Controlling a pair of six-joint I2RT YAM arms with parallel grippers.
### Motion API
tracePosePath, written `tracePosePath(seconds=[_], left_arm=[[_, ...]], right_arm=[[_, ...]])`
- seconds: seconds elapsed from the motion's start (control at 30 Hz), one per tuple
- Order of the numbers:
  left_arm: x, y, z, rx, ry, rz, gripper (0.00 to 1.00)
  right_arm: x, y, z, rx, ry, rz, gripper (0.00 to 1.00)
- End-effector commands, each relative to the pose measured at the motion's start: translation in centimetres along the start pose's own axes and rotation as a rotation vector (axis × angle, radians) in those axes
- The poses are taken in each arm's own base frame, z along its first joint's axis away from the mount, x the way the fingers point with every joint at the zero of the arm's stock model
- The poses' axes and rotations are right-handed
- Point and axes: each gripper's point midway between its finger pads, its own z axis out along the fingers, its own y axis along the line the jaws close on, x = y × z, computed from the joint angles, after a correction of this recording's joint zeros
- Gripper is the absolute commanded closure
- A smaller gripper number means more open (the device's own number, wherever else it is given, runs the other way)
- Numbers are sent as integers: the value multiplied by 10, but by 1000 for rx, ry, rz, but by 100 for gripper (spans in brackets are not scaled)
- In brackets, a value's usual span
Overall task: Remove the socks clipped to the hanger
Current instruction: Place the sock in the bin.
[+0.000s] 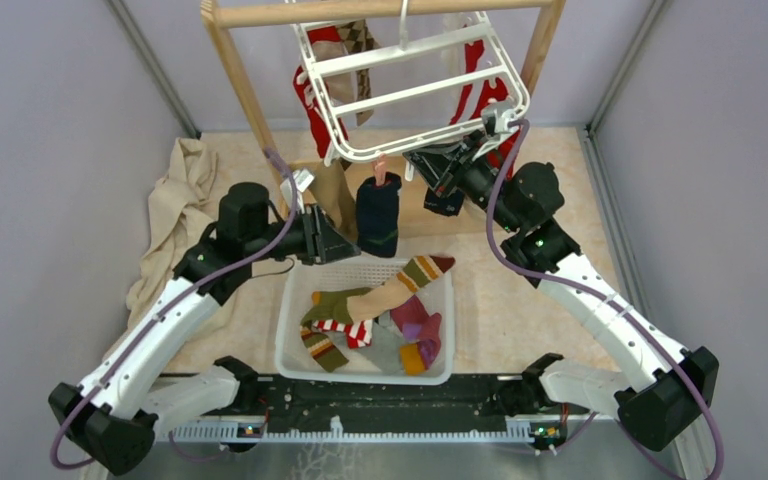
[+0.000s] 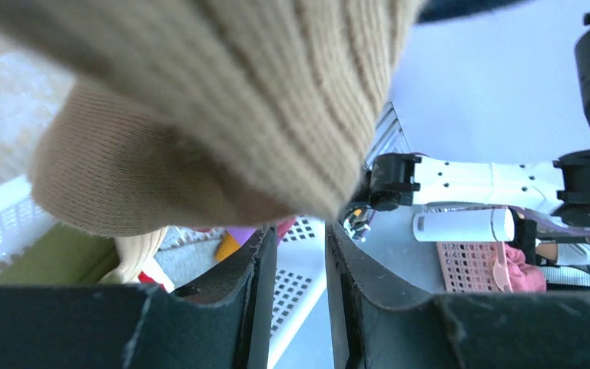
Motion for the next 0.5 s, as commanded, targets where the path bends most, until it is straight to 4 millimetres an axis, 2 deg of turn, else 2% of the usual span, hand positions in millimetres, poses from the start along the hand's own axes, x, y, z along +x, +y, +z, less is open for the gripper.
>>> tracePosePath(seconds=[0.0,0.2,0.3,0.37,0.43,0.47], left_arm=[[17,-10,-13,38,31,-34,65],[29,-7,-24,22,30,-47,65],[36,-2,-24,16,41,-62,65],[39,1,-23,11,44,-66,65],[43,5,-22,3,53,-71,64],[46,8,-21,-3,60,-75,61]], right_arm=[[-11,-2,0,17,-28,1,100],[-5,-2,-1,15,0,14,100],[1,-3,-4,18,18,25,95],[4,-3,-5,21,31,32,86],[7,-3,-8,24,48,38,72],[8,-2,-9,25,59,41,68]])
